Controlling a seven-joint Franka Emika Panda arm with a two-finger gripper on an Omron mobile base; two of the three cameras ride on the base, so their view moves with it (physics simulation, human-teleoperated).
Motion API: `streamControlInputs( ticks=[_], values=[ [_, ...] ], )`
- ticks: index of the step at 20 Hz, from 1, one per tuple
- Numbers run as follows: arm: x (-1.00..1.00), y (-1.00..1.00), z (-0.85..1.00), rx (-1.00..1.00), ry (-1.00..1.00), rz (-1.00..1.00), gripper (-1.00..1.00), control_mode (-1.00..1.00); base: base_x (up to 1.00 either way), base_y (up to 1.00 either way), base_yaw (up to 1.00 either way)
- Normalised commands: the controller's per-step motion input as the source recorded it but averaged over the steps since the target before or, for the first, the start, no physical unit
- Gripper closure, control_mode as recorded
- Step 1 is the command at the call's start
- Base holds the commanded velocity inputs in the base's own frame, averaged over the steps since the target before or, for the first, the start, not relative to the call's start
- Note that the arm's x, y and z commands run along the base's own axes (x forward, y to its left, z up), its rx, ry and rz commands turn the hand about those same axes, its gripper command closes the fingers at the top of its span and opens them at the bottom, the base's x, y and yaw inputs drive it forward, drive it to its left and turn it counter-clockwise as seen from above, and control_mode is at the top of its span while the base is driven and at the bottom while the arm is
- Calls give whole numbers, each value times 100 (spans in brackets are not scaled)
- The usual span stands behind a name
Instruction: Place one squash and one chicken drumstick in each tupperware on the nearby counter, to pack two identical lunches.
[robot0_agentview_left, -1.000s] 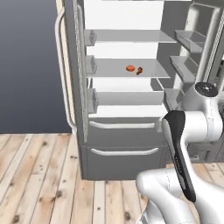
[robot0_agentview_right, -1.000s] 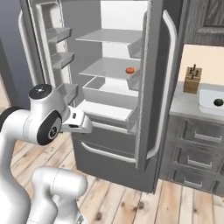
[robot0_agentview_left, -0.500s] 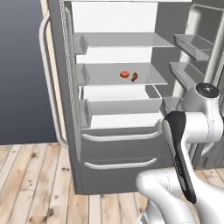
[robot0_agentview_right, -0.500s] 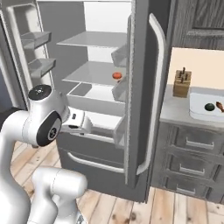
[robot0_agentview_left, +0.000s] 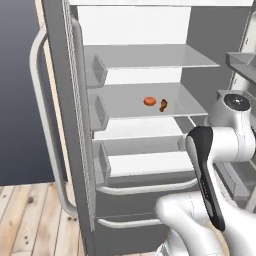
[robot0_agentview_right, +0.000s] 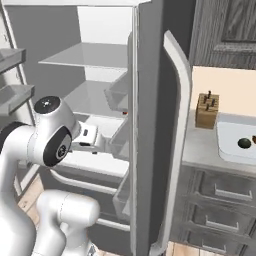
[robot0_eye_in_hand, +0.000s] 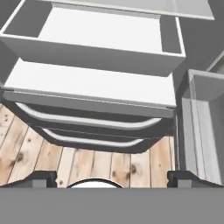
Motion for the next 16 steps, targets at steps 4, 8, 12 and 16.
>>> streamControlInputs(
  ticks=[4,8,12,16],
  values=[
    [0,0,0,0,0,0,-100,100,66,31,-7],
    [0,0,0,0,0,0,-100,100,49,17,-5],
    [23,12,-16,0,0,-1,-100,-100,21,9,-1],
    [38,1,-24,0,-1,0,-100,-100,0,0,0]
  ],
)
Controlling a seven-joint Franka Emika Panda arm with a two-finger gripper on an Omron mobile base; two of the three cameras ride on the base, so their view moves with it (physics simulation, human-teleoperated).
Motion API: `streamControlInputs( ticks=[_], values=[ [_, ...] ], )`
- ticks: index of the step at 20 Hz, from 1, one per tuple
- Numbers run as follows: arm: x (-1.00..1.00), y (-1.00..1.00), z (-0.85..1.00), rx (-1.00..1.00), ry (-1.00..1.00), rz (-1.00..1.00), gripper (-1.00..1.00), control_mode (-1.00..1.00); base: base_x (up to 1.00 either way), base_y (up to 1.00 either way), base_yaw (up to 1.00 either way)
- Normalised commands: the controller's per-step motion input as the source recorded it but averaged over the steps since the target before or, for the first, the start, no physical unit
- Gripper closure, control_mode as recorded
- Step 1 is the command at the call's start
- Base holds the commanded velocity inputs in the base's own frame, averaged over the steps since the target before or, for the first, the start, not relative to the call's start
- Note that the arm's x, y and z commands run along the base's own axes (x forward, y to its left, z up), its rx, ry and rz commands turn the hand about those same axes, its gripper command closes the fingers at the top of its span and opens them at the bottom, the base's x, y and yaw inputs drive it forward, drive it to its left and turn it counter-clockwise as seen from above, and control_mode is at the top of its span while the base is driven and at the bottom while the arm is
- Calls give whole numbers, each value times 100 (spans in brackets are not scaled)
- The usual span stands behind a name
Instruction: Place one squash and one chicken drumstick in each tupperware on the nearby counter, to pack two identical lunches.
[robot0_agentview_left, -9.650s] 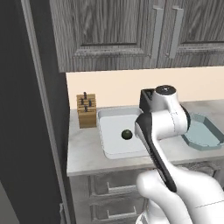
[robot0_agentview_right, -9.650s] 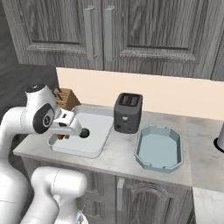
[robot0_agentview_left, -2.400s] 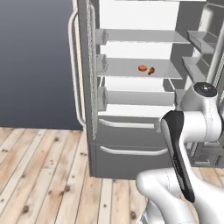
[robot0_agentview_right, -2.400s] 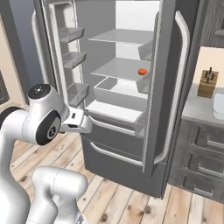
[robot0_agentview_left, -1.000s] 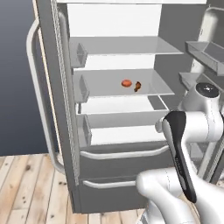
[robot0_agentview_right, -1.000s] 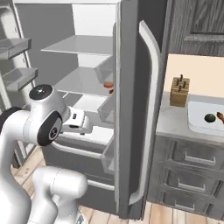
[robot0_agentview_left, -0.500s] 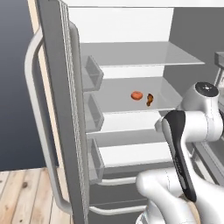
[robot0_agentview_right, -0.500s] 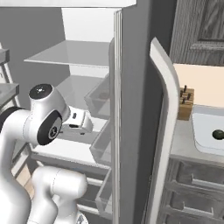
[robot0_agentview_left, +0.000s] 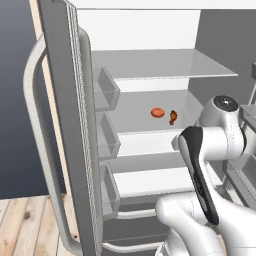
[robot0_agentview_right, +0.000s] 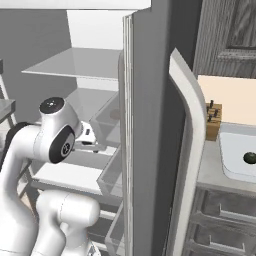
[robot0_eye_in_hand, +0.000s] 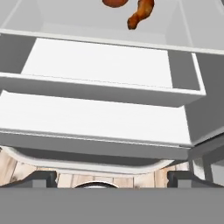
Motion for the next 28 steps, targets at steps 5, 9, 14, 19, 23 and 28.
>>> streamControlInputs(
  ticks=[5,9,14,19,23,28],
  values=[
    [45,5,-3,1,-5,0,-100,-100,0,0,0],
    [48,25,0,0,-10,0,-100,-100,0,0,0],
    [58,13,0,0,0,0,-100,-100,0,0,0],
    [52,4,0,0,0,-1,-100,-100,0,0,0],
    [42,4,0,0,0,-2,-100,-100,0,0,0],
    [40,1,0,0,0,-2,-100,-100,0,0,0]
  ],
)
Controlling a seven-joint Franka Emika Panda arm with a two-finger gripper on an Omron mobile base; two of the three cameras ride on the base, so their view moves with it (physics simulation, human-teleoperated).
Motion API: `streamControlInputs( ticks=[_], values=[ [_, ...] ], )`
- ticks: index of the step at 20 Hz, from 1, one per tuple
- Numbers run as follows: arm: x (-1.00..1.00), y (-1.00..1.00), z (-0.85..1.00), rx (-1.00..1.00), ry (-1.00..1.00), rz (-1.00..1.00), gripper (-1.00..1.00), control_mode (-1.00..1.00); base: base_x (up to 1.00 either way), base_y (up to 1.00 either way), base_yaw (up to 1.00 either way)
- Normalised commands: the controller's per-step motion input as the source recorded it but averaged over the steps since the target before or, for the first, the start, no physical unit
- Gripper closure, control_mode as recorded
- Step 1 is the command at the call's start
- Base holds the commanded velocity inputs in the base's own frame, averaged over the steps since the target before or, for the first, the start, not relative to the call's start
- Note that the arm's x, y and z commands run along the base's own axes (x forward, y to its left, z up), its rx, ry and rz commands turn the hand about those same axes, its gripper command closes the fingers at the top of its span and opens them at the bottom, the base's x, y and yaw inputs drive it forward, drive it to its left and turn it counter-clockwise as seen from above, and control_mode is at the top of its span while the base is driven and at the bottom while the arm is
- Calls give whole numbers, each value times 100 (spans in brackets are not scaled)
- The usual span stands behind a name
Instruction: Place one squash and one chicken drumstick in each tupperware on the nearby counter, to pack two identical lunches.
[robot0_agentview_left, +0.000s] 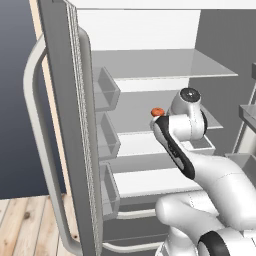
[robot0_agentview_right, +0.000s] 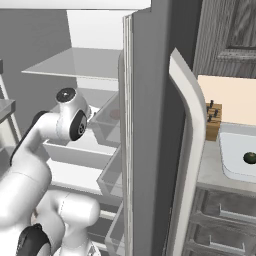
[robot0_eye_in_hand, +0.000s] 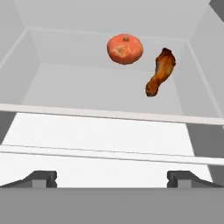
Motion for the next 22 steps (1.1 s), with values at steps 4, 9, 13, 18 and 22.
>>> streamControlInputs(
  ticks=[4,9,13,18,22],
  values=[
    [32,0,-4,0,0,-1,-100,-100,0,0,0],
    [34,0,-19,0,-5,0,-100,-100,0,0,0],
    [42,0,-21,0,-5,0,-100,-100,0,0,0],
    [43,0,-9,0,-4,0,-100,-100,0,0,0],
    [48,0,0,0,-1,0,-100,-100,0,0,0]
  ],
)
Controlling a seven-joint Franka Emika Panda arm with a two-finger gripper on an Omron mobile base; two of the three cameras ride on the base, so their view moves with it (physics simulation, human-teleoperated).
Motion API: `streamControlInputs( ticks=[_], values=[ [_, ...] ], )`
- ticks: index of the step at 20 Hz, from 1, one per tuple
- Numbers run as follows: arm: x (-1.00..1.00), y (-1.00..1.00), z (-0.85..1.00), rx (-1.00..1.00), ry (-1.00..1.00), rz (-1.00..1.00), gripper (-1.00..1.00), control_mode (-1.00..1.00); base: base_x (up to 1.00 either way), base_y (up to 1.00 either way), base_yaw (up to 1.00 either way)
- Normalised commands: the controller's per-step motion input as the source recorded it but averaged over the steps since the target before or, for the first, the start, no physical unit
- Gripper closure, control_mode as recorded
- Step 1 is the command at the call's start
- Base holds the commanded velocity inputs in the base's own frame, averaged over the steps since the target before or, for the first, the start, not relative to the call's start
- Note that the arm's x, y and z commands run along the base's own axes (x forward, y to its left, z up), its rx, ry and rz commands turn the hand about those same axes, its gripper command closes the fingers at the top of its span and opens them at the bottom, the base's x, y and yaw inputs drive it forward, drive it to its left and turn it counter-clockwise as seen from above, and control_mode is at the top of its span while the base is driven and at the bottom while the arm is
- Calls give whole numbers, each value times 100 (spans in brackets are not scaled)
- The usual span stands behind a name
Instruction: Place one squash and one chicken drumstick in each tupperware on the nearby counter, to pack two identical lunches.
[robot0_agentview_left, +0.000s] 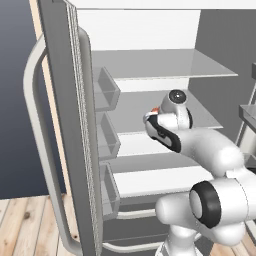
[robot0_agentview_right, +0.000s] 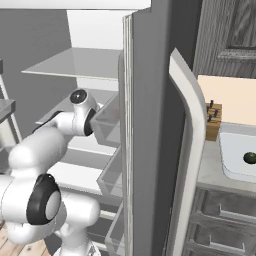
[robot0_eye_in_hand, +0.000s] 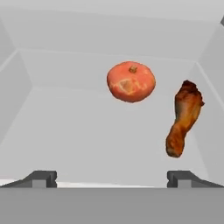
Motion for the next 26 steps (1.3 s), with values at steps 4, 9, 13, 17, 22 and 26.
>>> streamControlInputs(
  ticks=[4,9,13,17,22,26],
  values=[
    [50,0,-3,0,0,0,-100,-100,0,0,0],
    [41,0,-17,0,0,0,-100,-100,0,0,0],
    [43,0,-17,0,0,0,-100,-100,0,0,0],
    [47,0,-3,0,0,0,-100,-100,0,0,0],
    [39,-2,-6,0,0,0,-100,-100,0,0,0],
    [23,-7,-18,0,0,-1,-100,-100,0,0,0]
  ],
)
